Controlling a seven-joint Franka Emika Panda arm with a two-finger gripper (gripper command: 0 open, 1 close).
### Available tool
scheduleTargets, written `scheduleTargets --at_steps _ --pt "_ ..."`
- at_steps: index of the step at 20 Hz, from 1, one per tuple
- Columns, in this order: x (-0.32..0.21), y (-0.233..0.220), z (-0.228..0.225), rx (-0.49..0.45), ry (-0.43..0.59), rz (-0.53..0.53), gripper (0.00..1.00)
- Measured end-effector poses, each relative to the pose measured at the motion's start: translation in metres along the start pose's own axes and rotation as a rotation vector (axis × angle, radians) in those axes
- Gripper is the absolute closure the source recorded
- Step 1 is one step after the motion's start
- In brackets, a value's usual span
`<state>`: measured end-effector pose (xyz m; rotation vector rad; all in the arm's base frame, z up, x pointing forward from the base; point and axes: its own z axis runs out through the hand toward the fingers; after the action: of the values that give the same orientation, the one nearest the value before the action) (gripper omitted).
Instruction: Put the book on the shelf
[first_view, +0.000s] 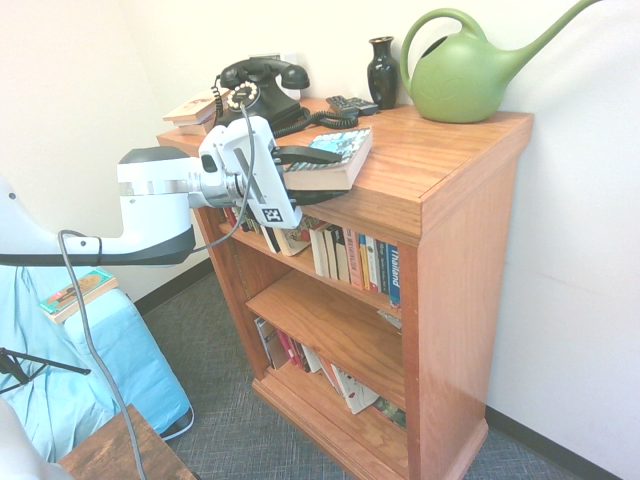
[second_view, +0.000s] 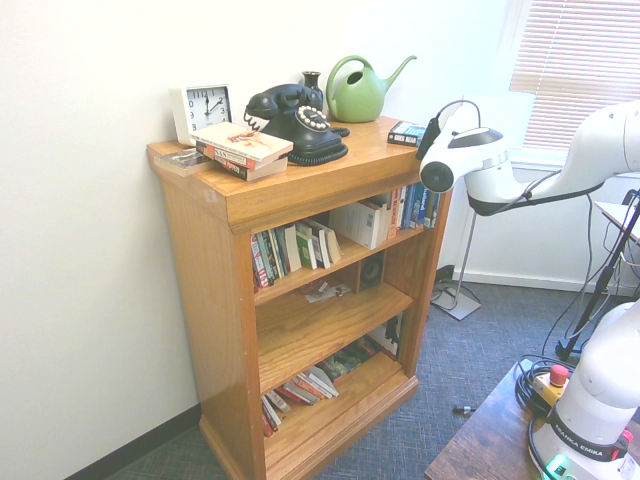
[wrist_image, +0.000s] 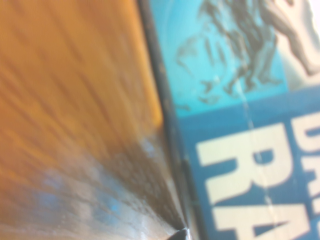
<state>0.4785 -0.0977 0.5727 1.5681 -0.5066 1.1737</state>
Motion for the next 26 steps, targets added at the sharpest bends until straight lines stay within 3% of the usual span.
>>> scheduleTargets --at_steps 16,26 --pt "-0.012 0.000 0.003 0.004 -0.017 0.004 1.00" --pt "-0.018 0.072 -0.071 0.151 -0.242 0.258 1.00"
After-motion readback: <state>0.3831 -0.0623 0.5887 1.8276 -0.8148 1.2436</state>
